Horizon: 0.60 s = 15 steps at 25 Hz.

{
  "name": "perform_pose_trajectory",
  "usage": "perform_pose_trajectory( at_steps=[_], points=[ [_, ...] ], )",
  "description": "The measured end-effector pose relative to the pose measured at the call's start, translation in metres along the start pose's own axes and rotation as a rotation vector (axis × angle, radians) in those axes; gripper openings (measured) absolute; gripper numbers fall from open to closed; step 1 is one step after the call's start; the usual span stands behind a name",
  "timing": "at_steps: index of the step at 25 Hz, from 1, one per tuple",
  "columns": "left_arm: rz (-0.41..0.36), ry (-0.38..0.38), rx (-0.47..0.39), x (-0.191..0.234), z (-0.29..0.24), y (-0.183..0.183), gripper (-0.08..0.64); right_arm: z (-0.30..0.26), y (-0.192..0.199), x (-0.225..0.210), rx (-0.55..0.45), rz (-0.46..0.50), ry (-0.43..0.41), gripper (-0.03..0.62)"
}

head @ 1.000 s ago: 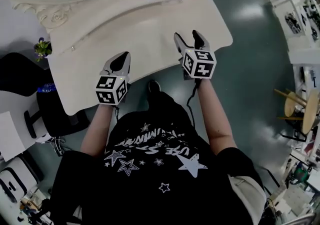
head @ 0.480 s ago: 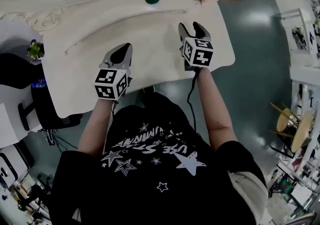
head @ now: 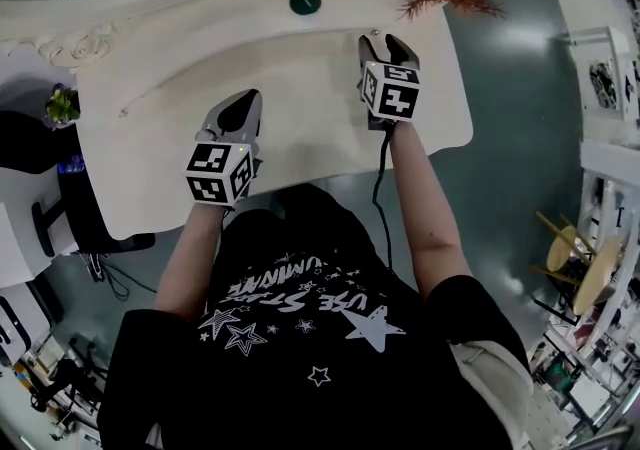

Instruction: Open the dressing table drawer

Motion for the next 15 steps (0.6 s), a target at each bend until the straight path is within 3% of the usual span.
perform_pose_trajectory(
  at_steps=[7, 15],
  points=[
    [0.015, -0.019, 0.013, 0.004, -0.002, 0.005, 0.002, -0.019, 0.0, -0.002, 0.022, 0.038, 0.025, 0.216],
    [0.024, -0.03, 0.026, 0.004, -0.004, 0.009, 0.002, -0.026, 0.001, -0.005, 0.034, 0.064, 0.032, 0.137]
  ],
)
Point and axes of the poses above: the fingertips, and each gripper's own axes: z backward along the fingers, x to its left, y out of its underside, the point moved 6 cm from there along z, backward along the fingers, and after that the axes turned 3 degrees about x, right-handed, at the moved point
